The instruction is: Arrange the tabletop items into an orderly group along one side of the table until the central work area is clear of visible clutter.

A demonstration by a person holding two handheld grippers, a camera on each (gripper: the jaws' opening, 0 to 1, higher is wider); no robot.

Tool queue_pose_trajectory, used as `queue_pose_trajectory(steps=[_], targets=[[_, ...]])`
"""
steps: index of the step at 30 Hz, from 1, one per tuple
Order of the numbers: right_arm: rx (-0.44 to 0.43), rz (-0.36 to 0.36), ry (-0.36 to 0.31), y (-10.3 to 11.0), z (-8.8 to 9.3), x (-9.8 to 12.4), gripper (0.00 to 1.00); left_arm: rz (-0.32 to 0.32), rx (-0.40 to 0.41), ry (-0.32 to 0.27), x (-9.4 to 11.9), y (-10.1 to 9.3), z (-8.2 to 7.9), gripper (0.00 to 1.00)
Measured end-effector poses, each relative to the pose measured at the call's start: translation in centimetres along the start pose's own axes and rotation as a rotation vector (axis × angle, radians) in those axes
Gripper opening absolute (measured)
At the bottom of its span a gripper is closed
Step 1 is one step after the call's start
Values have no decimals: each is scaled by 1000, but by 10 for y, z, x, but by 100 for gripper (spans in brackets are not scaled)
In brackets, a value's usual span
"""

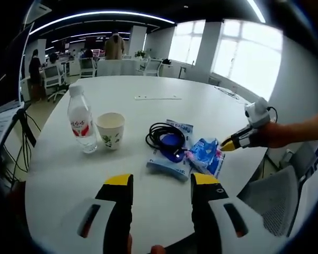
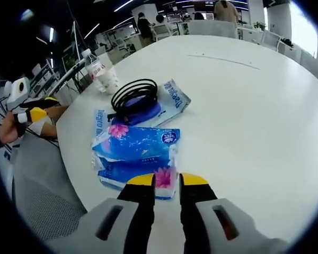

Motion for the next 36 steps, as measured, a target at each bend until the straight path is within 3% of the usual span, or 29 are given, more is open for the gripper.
queue_pose_trajectory(steps=[8,12,15,26,36], targets=[[13,-8,13,0,-7,-8,16,4,-3,-6,-2,0,-4,43],[17,0,26,0,-9,-10,6,4,-4,-9,-3,1,-6,43],[1,-9,1,1,-12,-9,0,2,-5,-13,-2,2,-8,43],[-59,15,-42,-4,-12,1,0,7,-9,-5,-3,3,-7,43],[-107,67,-92,-23,-17,18,0,13,-6,-5,-5,0,-5,43]])
Point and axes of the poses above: the point that each gripper's makers call its tool centre point, and the gripper's own axes: x roughly backward along the fingers, y roughly to its left, z roughly out of its underside, the point moved 8 cm from there along x, roughly backward along the fingers, and after that the axes turned 4 degrees about z, right-handed, at the moved point
